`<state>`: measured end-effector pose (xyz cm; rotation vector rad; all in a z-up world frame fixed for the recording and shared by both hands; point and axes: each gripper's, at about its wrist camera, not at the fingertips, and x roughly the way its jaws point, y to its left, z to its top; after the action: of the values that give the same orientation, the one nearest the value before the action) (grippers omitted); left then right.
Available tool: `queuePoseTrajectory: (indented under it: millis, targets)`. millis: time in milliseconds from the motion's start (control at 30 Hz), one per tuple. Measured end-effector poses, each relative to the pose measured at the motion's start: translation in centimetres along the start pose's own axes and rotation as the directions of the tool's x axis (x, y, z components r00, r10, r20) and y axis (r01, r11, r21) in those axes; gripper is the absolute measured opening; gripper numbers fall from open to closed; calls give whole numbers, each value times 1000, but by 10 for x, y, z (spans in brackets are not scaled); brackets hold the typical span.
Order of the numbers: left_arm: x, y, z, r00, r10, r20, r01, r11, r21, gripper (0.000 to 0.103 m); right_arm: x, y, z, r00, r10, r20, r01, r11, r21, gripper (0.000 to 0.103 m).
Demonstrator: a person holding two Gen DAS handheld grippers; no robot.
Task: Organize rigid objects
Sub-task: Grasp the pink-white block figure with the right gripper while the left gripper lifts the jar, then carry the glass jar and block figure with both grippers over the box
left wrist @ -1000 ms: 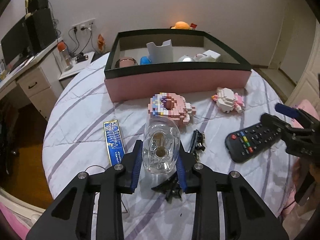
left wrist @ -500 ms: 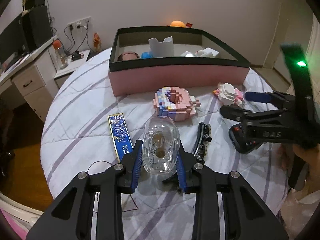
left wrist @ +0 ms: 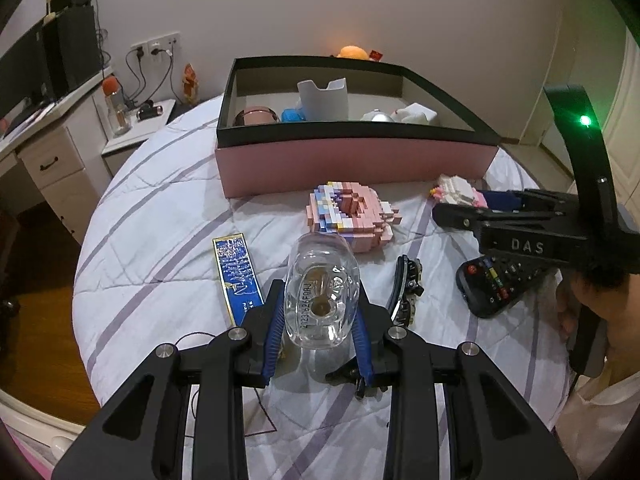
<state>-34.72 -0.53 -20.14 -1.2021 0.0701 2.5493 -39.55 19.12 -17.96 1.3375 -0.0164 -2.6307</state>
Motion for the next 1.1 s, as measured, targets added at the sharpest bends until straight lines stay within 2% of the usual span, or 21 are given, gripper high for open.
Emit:
queuePoseTrajectory:
  millis: [200,333,500,667,733,800,967,1033,1100]
  targets:
    - [-11,-2,3,1000,5,20,-5,1000,-6,31,-17,4,-5,999,18,41,-17,1000,-7,60]
    - [-26,-5,7,998,12,56,-12,1000,-11,31,-38,7,-6,995,15,100,-15,1000,-2,60]
    - [-47,-14,15,993,35,109,-33,999,-24,31,-76,10,-8,979,11,203,-13,1000,10,60]
    - [-77,-27,19,979,56,195,-50,998,-34,31,-111,18,-6,957,8,291,-5,1000,-8,61]
    - [-93,-32,21,965,92,245,-83,995,-46,31,-127,20,-8,946,15,324,-12,1000,-11,61]
    - [-110,-35,23,952,86,295,-73,996,-55,31,-144,25,-10,932,21,363,-15,1000,-19,61]
    - [-144,-46,23,915,129,382,-113,991,-65,31,-177,33,-16,898,26,438,-14,999,-31,61]
    - [-158,-51,23,903,133,408,-118,991,-62,31,-185,38,-18,892,-4,453,22,999,-33,61]
    - [-172,-56,22,886,146,441,-134,989,-58,31,-195,42,-21,874,-12,485,34,999,-37,61]
